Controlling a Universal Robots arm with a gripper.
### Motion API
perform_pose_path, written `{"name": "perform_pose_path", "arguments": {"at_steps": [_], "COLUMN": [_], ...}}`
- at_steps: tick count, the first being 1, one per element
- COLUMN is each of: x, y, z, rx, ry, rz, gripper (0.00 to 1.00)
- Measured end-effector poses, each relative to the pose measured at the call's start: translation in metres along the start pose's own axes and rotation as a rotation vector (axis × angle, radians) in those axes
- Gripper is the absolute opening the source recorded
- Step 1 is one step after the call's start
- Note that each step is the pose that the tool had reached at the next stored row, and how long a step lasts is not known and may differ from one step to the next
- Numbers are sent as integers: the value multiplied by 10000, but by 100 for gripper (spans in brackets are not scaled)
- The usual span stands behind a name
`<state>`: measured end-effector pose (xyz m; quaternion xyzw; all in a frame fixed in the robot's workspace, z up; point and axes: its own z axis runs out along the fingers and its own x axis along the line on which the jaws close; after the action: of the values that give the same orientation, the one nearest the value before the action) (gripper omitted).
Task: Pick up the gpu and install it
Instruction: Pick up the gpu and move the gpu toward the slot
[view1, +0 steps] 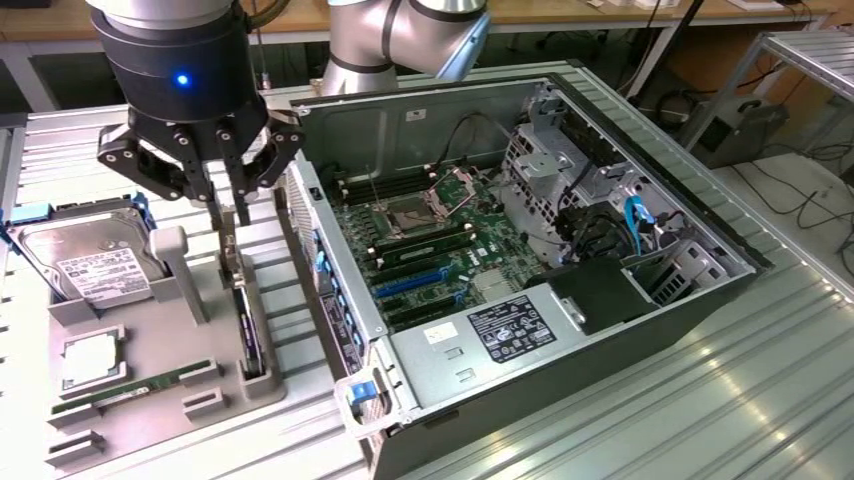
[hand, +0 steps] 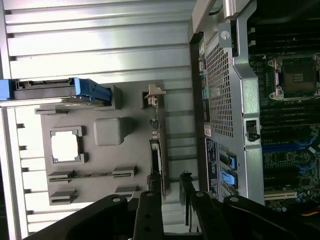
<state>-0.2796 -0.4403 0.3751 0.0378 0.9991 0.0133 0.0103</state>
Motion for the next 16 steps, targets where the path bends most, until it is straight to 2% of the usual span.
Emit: {"name": "perform_pose_path", "arguments": {"at_steps": [2,16], "x": [0,60], "y": [0,-30], "z": [3,288], "rx": [-1,-1], "ry": [0,1], "rz": [0,0], "gripper": [36,36]}}
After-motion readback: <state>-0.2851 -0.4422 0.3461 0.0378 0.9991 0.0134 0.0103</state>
